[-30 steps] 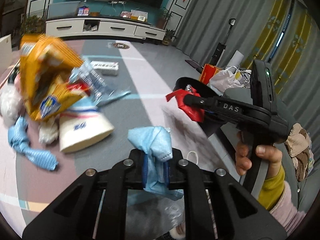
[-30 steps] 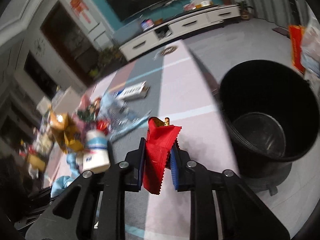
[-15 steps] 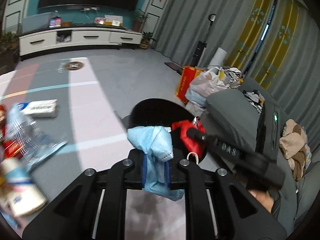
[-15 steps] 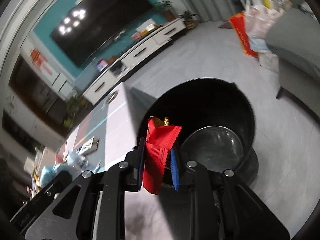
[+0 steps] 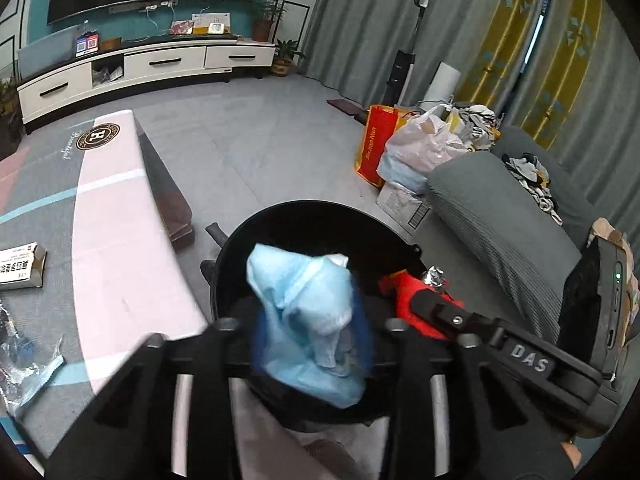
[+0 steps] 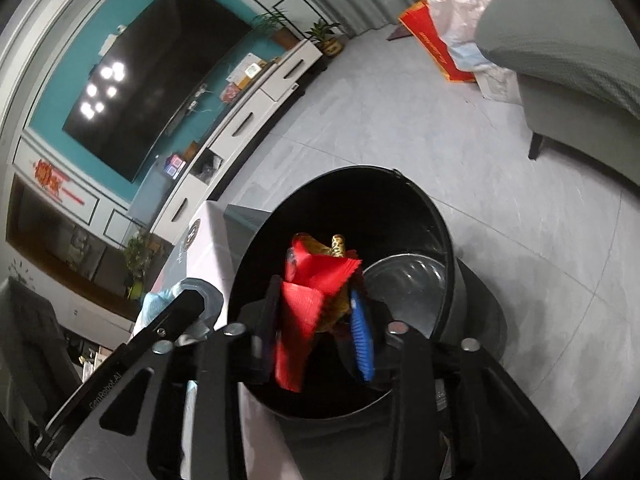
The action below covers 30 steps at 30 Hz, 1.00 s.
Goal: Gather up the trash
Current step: 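Carry both items over the black bin and open both tools to drop them, then return to the table and grasp the yellow chip bag with the left tool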
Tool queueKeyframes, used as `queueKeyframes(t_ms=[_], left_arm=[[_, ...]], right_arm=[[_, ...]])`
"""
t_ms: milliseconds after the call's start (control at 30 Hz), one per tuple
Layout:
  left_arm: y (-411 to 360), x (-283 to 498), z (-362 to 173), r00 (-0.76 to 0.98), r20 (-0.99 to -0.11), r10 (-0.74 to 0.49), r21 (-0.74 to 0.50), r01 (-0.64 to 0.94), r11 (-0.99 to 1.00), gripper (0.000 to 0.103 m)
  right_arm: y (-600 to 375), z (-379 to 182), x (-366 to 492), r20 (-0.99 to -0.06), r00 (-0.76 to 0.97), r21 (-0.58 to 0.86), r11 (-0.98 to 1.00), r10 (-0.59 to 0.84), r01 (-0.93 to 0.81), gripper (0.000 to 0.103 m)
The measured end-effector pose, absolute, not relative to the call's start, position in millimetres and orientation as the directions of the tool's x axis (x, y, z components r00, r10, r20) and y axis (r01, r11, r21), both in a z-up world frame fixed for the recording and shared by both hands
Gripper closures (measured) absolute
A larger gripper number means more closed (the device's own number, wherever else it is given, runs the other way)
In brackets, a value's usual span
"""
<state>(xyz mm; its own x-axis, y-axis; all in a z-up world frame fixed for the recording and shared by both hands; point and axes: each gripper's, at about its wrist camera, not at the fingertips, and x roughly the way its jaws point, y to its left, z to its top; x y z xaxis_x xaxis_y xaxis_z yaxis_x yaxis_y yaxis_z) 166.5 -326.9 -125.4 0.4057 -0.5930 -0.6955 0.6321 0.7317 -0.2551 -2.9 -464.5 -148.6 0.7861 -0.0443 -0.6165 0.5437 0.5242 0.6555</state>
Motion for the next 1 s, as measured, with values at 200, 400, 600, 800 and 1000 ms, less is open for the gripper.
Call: queueKeyframes(t_ms=[200,400,600,800,1000], left_arm=[[-325.6,170.5,-128.3,0.411,-0.687,-0.600,-0.264,0.628,0.732,0.032],[-304.4,156.3,-118.0,0.437,-0.658,-0.614,-0.262,0.631,0.730,0.023],[-264.4,126.0,-105.3,0.479,-0.621,-0.620,-0.226,0.649,0.727,0.019],[-220.1,86.6,-99.9,0.510,-0.593,-0.623,-0.160,0.683,0.712,0.016],[-160.0,62.6,-97.1,0.543,-0.569,-0.618,-0.155,0.667,0.729,0.016]], right_arm=[[-467.5,-152.2,-6.1,-0.617,0.786,0.675,0.490,-0.033,0.551,0.053],[-464.6,-149.2,-4.0,-0.619,0.785,0.669,0.499,-0.035,0.550,0.044],[-455.1,-144.9,5.8,-0.619,0.785,0.658,0.528,-0.025,0.536,0.038],[-428.6,-134.6,20.2,-0.606,0.795,0.653,0.588,0.026,0.478,0.037],[-384.7,-119.2,38.2,-0.596,0.798,0.620,0.685,0.093,0.383,0.036]])
